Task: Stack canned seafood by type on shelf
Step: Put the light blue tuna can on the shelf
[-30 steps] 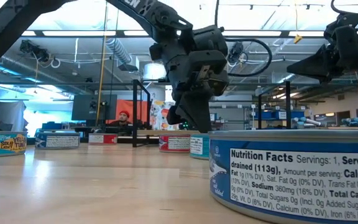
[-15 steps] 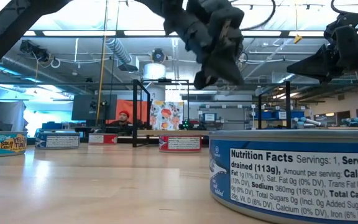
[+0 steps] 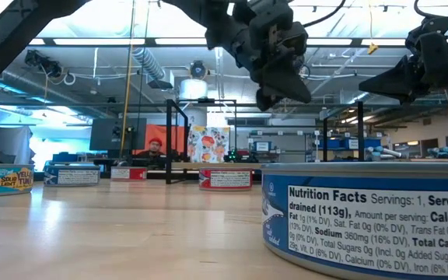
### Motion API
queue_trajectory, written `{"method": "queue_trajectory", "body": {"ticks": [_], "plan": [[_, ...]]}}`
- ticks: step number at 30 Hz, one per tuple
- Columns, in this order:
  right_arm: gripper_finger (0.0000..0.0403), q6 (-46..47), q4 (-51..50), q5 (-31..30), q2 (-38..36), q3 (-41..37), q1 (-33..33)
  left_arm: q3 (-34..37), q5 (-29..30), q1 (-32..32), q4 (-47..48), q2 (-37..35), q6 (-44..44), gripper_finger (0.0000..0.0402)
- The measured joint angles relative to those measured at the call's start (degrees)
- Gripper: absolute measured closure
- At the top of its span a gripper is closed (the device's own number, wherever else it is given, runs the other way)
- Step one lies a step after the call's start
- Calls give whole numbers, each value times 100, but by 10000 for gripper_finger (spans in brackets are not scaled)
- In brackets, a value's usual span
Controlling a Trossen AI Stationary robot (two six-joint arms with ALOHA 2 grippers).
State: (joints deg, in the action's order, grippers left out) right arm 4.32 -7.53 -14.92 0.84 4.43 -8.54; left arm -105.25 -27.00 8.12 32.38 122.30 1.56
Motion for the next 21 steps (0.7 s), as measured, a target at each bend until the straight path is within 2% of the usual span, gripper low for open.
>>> {"method": "queue_trajectory", "body": {"ticks": [7, 13, 21], "plan": [[372, 0, 7, 0, 0, 0, -1, 343, -6, -69, 125, 9, -5, 400], [372, -46, 77, -62, -2, 0, -15, 354, 978, -250, 664, 9, 190, 367], [372, -1, 576, -72, -2, -4, -21, 354, 1589, -299, 749, 206, -53, 321]]}}
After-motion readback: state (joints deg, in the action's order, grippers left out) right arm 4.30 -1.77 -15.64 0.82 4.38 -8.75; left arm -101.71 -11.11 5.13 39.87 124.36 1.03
